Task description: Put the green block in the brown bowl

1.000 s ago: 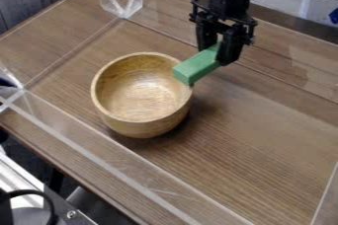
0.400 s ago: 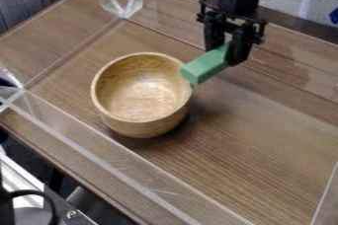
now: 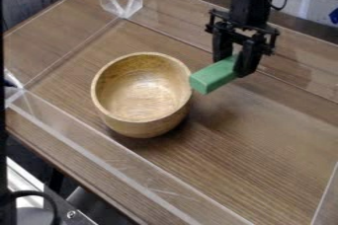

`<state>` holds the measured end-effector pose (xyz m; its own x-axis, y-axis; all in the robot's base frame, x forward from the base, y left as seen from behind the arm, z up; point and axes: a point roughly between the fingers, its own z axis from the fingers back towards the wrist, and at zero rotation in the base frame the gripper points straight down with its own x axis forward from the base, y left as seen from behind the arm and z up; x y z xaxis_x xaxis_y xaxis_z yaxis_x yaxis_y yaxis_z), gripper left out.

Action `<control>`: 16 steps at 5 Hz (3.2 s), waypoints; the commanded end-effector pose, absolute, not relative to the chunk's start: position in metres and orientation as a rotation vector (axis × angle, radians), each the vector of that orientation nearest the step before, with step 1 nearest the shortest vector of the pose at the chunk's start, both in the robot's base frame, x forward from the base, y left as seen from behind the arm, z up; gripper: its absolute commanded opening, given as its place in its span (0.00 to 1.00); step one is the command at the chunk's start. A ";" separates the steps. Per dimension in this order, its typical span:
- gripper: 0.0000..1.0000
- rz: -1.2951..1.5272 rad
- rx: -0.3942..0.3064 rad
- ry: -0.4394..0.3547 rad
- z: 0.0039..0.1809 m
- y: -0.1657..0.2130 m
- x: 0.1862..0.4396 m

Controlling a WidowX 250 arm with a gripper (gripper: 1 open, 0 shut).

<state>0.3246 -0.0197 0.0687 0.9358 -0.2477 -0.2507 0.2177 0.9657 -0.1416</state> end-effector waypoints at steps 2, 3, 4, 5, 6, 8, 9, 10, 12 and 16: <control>0.00 -0.200 -0.143 0.163 0.107 -0.004 0.327; 0.00 -0.188 -0.110 0.154 0.112 0.009 0.313; 0.00 -0.169 -0.076 0.153 0.115 0.023 0.297; 0.00 -0.162 -0.055 0.114 0.119 0.047 0.283; 0.00 -0.147 -0.035 0.075 0.117 0.073 0.269; 0.00 -0.079 -0.078 0.222 0.101 0.066 0.253; 0.00 -0.126 -0.086 0.289 0.095 0.063 0.246; 0.00 -0.162 -0.089 0.345 0.095 0.061 0.242; 0.00 -0.186 -0.112 0.413 0.094 0.059 0.239; 1.00 -0.108 -0.302 0.390 0.085 0.053 0.245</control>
<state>0.2366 0.0497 0.0718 0.8982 -0.1645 -0.4076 0.0271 0.9463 -0.3223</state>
